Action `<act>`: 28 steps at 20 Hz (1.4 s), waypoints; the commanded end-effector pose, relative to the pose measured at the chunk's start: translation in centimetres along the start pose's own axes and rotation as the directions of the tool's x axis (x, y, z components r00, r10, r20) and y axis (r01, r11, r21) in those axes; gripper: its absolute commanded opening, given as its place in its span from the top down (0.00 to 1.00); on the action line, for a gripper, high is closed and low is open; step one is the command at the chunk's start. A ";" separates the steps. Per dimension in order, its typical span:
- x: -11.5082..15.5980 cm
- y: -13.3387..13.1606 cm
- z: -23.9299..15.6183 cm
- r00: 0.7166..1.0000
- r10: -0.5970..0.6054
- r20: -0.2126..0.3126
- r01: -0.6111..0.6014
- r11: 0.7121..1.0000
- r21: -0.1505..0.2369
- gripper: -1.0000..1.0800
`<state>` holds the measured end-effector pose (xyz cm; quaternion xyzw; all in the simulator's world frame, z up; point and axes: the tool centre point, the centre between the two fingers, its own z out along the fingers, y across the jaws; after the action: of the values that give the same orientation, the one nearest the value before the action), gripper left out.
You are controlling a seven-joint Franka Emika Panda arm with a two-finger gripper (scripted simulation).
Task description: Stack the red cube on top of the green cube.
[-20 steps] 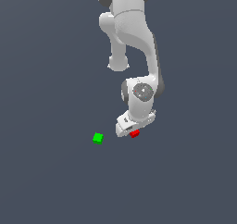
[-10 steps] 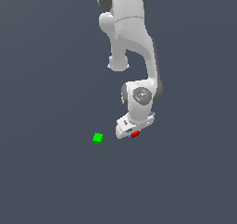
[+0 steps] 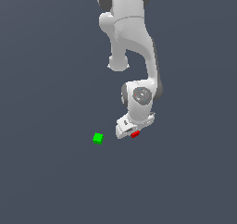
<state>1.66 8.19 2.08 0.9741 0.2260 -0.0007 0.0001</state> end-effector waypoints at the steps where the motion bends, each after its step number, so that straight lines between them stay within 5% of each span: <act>1: 0.0 0.0 -0.4 1.000 0.000 -0.001 0.000 1.000 0.000 1.00; 17: -0.1 -0.1 -9.1 1.000 -0.001 -0.001 0.001 1.000 -0.001 1.00; 28: -0.3 1.0 -9.4 1.000 -0.001 -0.002 0.001 1.000 -0.001 1.00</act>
<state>1.76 7.71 11.65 0.9739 0.2272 0.0004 -0.0001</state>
